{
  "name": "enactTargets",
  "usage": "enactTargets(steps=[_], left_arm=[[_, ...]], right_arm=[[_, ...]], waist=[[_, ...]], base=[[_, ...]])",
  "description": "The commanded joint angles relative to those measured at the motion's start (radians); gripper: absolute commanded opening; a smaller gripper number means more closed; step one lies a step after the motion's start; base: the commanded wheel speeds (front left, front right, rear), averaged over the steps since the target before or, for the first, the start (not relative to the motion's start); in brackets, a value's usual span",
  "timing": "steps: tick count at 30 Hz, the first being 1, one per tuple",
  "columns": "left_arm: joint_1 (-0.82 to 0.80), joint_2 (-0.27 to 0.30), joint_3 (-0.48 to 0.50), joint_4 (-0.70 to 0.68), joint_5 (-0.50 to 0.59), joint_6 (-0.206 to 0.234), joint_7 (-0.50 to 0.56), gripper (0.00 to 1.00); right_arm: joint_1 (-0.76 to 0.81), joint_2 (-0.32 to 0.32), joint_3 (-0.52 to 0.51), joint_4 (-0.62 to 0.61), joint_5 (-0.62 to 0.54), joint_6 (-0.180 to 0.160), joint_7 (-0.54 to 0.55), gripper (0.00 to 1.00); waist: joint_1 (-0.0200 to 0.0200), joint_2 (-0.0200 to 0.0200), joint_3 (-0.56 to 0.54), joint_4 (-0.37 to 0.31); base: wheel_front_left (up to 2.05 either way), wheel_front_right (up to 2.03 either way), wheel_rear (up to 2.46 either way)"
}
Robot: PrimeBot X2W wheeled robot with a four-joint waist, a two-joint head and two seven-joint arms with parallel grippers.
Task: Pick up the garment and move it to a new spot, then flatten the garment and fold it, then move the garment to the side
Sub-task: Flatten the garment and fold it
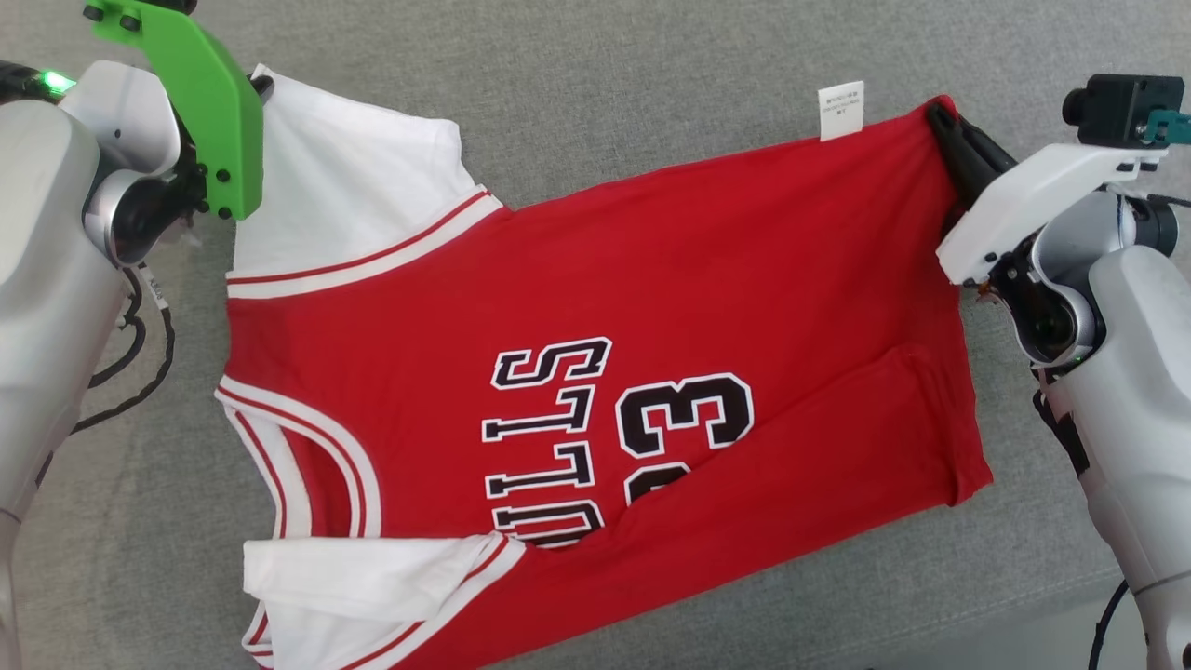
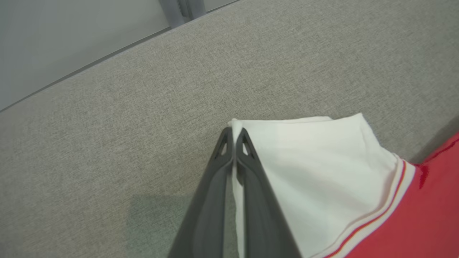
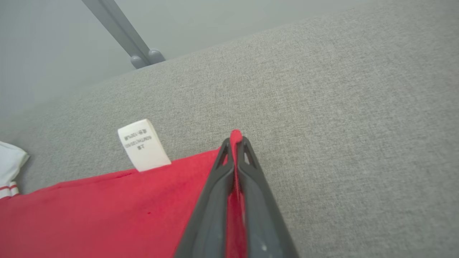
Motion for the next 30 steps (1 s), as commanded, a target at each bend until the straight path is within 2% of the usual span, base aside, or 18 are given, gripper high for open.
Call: enactTargets(steps=[1, 11, 15, 25, 30], left_arm=[[0.014, 0.012, -0.007, 0.004, -0.009, -0.002, -0.01, 0.0], [0.071, 0.038, -0.065, -0.019, -0.073, -0.002, -0.052, 0.0], [0.099, 0.043, -0.093, -0.076, -0.131, -0.001, -0.021, 0.0], [0.174, 0.124, -0.153, -0.227, -0.298, -0.001, 0.183, 0.0], [0.217, 0.163, -0.168, -0.306, -0.367, 0.007, 0.293, 0.0]], right_arm=[[0.019, -0.01, -0.007, 0.018, -0.008, 0.0, -0.013, 0.0], [0.052, -0.02, -0.012, 0.12, -0.035, 0.0, -0.059, 0.0], [0.072, -0.036, 0.015, 0.131, -0.021, 0.0, -0.055, 0.0], [0.128, -0.109, 0.102, 0.146, 0.001, 0.0, 0.004, 0.0], [0.143, -0.149, 0.164, 0.131, 0.048, 0.0, 0.023, 0.0]], waist=[[0.0, 0.0, -0.044, 0.032], [0.0, 0.0, -0.146, 0.081], [0.0, 0.0, -0.19, 0.099], [0.0, 0.0, -0.284, 0.141], [0.0, 0.0, -0.299, 0.153]], base=[[0.0, 0.0, 0.0], [0.0, 0.0, 0.0], [0.0, 0.0, 0.0], [0.0, 0.0, 0.0], [0.0, 0.0, 0.0]])
